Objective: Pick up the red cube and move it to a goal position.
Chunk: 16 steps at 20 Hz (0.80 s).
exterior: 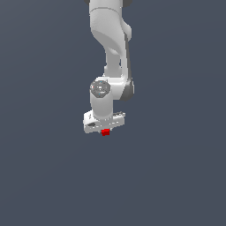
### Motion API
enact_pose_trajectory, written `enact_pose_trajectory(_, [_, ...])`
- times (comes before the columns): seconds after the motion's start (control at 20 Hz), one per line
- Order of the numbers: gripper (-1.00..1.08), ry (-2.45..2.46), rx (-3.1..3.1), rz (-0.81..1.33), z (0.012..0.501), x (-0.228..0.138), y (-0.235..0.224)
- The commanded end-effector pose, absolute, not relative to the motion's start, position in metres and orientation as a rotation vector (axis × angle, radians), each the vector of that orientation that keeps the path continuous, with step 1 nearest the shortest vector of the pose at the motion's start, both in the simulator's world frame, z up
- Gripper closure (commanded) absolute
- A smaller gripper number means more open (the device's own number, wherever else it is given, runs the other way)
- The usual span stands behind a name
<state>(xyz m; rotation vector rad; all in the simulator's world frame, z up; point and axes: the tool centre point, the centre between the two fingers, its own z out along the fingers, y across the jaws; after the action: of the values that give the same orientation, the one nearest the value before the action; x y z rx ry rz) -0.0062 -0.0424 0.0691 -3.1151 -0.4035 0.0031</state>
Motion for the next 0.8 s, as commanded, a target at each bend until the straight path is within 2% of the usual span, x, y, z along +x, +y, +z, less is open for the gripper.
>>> enact_pose_trajectory(0.0, [1.08, -0.404, -3.115, 0.001, 0.088, -0.010, -0.041])
enact_pose_trajectory(0.75, [1.08, -0.404, -3.116, 0.001, 0.248, -0.049, -0.032])
